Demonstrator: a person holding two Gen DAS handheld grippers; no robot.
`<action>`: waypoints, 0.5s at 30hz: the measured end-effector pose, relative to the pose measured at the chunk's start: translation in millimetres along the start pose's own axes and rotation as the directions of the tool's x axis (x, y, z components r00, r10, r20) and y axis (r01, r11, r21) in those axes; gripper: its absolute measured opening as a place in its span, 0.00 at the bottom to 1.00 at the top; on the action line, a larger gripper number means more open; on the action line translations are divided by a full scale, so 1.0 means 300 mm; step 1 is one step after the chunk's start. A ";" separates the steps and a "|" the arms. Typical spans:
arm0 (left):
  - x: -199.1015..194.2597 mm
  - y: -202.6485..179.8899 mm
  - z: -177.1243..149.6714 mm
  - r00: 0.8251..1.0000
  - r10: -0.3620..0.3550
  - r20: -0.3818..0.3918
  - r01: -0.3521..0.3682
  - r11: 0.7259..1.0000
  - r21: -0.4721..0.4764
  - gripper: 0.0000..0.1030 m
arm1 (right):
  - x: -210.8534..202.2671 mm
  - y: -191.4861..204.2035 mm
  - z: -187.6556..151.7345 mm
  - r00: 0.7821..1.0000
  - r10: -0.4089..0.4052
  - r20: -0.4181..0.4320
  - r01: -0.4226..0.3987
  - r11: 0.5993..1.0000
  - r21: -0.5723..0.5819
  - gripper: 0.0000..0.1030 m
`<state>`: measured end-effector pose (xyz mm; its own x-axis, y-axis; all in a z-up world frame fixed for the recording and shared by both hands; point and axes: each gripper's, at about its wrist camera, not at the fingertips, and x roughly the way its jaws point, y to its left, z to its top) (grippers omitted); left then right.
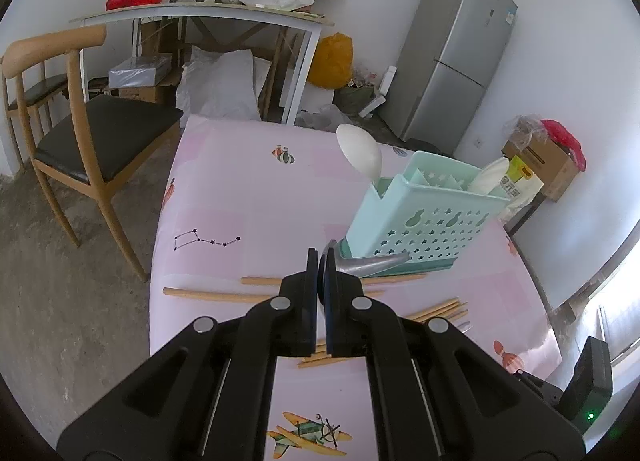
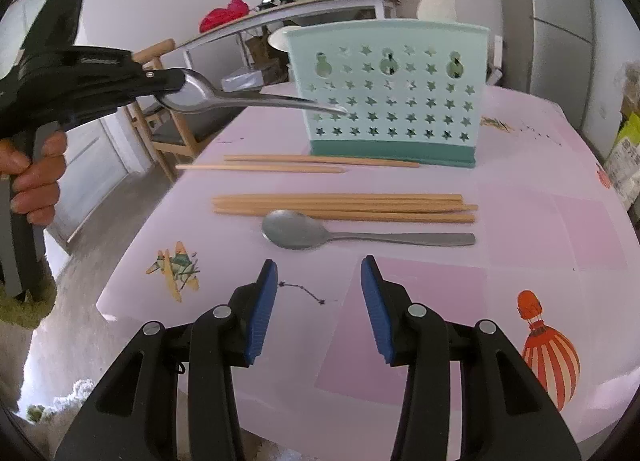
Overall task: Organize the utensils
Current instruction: 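Lift the metal spoon with the left tool and carry it toward the holder, then hold the metal spoon with the left tool while the right tool grasps the other metal spoon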
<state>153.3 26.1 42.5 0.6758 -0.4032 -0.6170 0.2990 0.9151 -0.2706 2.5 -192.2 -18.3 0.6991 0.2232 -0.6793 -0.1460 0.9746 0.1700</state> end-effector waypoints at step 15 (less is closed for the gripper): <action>0.039 0.025 -0.012 1.000 -0.010 -0.017 0.009 1.000 -0.025 0.01 | 0.125 0.163 0.047 0.996 -0.082 0.045 0.091 0.959 -0.269 0.46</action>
<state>161.2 28.3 30.6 0.6611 -0.4119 -0.6271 0.2884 0.9111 -0.2944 31.3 -136.4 -25.3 0.7395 0.1413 -0.6581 -0.2643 0.9602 -0.0908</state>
